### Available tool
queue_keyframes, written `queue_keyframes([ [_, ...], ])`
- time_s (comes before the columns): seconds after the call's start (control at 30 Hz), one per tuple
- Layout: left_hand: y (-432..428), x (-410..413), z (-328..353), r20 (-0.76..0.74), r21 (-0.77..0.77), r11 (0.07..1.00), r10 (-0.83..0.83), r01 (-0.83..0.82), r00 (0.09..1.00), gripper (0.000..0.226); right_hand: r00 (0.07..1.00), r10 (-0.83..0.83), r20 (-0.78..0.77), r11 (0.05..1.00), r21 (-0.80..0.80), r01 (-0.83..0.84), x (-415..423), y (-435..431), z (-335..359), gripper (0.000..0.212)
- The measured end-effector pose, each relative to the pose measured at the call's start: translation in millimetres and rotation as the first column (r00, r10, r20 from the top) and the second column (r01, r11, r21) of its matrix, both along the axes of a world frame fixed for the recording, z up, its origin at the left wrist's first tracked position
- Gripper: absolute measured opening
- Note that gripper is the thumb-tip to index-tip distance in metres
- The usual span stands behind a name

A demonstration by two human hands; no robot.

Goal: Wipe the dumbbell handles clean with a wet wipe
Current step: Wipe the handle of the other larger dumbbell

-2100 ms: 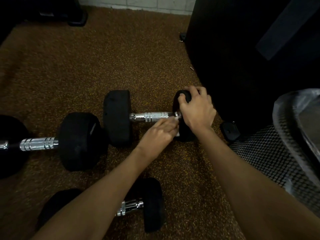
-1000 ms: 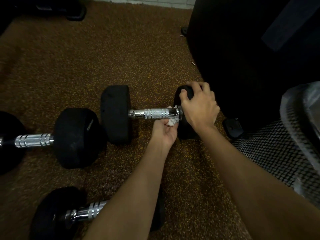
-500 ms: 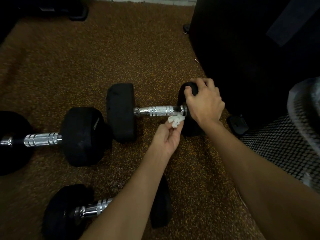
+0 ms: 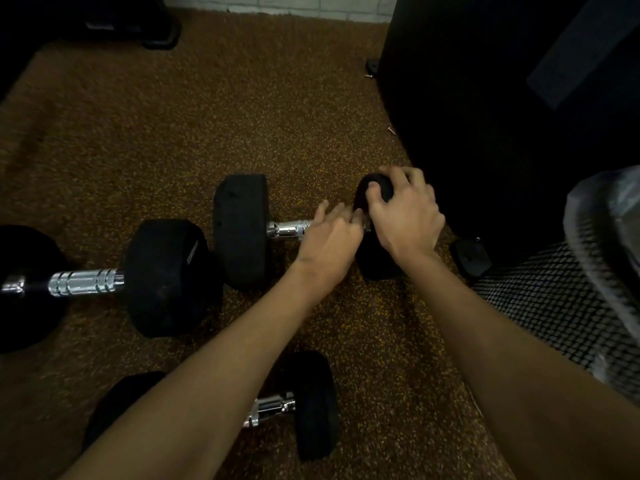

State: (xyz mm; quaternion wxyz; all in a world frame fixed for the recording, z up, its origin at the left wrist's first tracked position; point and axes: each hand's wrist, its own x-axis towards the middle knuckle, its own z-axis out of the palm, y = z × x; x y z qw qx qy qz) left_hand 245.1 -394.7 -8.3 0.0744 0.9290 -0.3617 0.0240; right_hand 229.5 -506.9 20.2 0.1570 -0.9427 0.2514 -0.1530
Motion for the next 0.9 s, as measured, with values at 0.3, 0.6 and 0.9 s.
queue_keyframes([
  [0.3, -12.9, 25.2, 19.3, -0.257, 0.14, 0.982, 0.156, -0.123, 0.954, 0.03, 1.0, 0.003, -0.01, 1.0, 0.003, -0.003, 2.3, -0.8, -0.3, 0.043],
  [0.6, 6.3, -3.6, -4.6, 0.061, 0.095, 0.994, -0.06, 0.054, 0.996, 0.047, 1.0, 0.005, 0.004, 1.0, 0.009, -0.005, -0.3, -1.4, -1.2, 0.042],
  [0.9, -24.5, 47.9, 31.4, -0.478, 0.192, 0.964, 0.257, -0.186, 0.84, 0.039, 1.0, 0.011, 0.004, 0.999, 0.045, -0.011, 0.1, -1.7, 0.0, 0.042],
])
